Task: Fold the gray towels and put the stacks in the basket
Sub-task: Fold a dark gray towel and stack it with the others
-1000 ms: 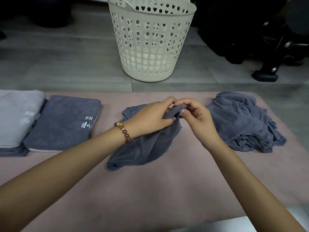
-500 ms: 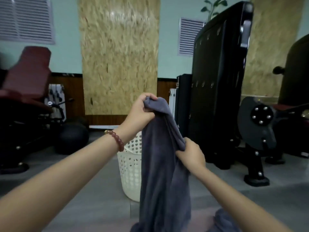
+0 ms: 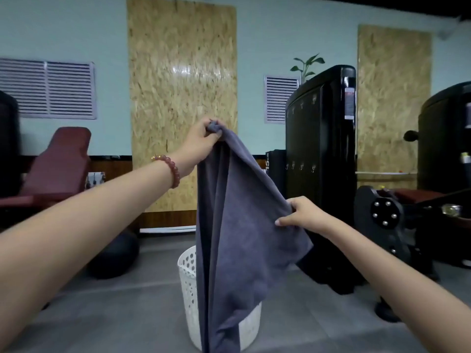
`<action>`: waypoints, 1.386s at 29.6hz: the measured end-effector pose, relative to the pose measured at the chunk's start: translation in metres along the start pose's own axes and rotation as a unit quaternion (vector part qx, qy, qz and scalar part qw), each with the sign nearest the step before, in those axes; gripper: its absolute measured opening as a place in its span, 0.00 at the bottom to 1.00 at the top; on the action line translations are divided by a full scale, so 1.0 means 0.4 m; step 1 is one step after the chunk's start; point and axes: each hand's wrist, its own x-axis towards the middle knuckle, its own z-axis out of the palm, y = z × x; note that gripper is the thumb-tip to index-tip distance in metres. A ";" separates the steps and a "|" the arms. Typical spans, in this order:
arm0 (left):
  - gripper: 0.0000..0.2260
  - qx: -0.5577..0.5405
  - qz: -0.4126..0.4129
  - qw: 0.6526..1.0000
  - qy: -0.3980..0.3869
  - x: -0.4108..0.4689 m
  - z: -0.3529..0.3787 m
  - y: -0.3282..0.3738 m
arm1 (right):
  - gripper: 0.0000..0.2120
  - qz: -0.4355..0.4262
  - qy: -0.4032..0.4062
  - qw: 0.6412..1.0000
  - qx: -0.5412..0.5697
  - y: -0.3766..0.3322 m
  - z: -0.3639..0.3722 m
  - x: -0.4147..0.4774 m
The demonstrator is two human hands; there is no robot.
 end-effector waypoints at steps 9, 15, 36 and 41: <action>0.06 0.223 -0.086 0.970 0.046 -0.070 -0.129 -0.107 | 0.07 0.104 0.300 0.912 0.258 0.142 -0.079 -0.011; 0.19 0.370 -0.124 0.918 0.076 -0.153 -0.156 -0.184 | 0.05 0.109 0.293 0.901 0.302 0.110 -0.089 0.003; 0.36 0.105 -0.343 0.905 -0.228 -0.254 -0.130 -0.417 | 0.22 -0.024 0.114 0.993 -0.036 0.267 -0.014 -0.039; 0.08 0.120 -0.287 0.927 -0.212 -0.221 -0.120 -0.437 | 0.31 -0.008 -0.106 0.918 -0.383 0.239 -0.022 -0.037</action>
